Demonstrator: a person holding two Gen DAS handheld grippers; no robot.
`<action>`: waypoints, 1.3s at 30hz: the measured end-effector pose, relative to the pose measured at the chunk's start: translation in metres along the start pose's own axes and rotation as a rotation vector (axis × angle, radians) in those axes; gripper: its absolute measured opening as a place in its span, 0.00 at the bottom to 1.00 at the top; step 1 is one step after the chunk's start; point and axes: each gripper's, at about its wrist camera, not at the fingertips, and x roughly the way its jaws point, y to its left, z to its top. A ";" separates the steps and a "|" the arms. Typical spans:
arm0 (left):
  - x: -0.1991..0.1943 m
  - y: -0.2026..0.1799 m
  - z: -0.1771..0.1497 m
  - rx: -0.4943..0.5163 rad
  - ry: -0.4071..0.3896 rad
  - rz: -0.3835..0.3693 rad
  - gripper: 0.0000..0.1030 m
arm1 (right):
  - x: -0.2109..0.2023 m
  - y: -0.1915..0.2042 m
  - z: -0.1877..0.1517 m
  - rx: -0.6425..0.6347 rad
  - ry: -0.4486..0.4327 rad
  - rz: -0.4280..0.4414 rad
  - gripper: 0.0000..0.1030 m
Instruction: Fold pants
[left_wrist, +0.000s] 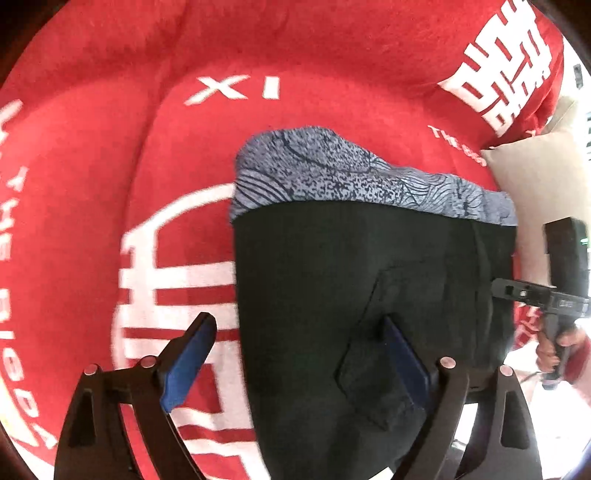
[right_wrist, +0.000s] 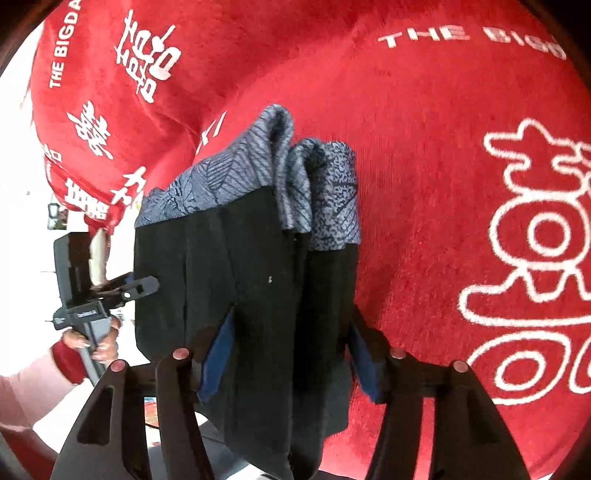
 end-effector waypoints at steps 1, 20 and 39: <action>-0.003 -0.001 0.000 0.003 -0.005 0.027 0.89 | -0.001 0.002 0.000 -0.001 -0.001 -0.017 0.61; -0.072 -0.096 -0.040 0.196 0.006 0.320 0.89 | -0.064 0.082 -0.067 0.160 -0.009 -0.452 0.88; -0.114 -0.103 -0.056 0.096 -0.049 0.351 1.00 | -0.067 0.180 -0.063 0.077 -0.101 -0.627 1.00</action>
